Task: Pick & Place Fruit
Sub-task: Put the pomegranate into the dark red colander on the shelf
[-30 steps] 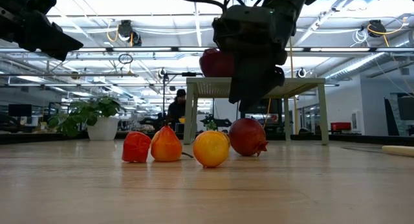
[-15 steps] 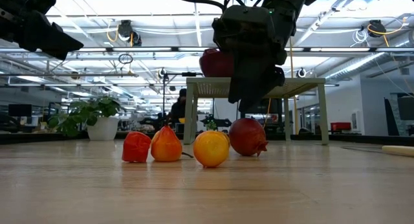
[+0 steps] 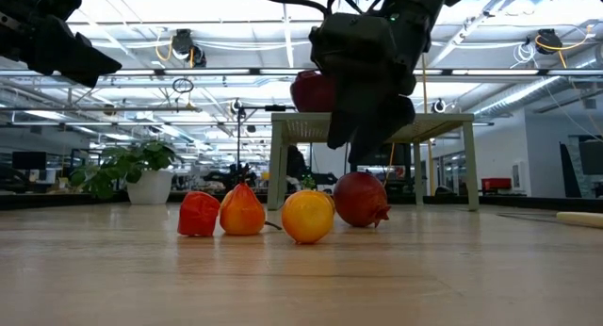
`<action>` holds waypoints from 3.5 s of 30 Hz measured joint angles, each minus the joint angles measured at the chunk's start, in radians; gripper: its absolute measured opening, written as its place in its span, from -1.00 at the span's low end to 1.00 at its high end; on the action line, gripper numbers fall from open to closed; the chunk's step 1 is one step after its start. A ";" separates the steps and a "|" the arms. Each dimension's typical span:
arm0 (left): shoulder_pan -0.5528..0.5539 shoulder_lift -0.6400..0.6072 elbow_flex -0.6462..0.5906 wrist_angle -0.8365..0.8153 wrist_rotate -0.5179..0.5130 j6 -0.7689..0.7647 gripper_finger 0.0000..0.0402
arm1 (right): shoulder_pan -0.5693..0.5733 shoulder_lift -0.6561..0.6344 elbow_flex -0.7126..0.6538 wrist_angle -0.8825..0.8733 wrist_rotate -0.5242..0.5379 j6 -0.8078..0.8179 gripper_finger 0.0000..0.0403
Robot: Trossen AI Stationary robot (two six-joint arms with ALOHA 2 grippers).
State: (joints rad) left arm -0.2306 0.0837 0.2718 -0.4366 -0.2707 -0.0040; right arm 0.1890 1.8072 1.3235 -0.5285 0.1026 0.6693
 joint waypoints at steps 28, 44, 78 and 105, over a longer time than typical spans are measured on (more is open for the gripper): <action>0.000 0.000 0.000 0.000 0.000 0.002 -0.84 | 0.000 0.000 0.001 -0.029 -0.101 0.155 0.72; 0.000 0.000 0.000 0.023 -0.001 0.051 -0.84 | 0.009 0.064 0.002 -0.017 0.022 0.157 0.71; 0.000 0.000 0.000 0.023 -0.001 0.043 -0.84 | 0.027 0.063 0.000 0.057 0.051 0.076 0.73; 0.000 0.000 0.000 0.023 -0.001 0.040 -0.84 | 0.013 0.063 0.000 0.056 -0.342 -0.110 0.74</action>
State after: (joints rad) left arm -0.2306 0.0841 0.2722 -0.4133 -0.2714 0.0360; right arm 0.2020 1.8706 1.3239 -0.4722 -0.2395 0.5590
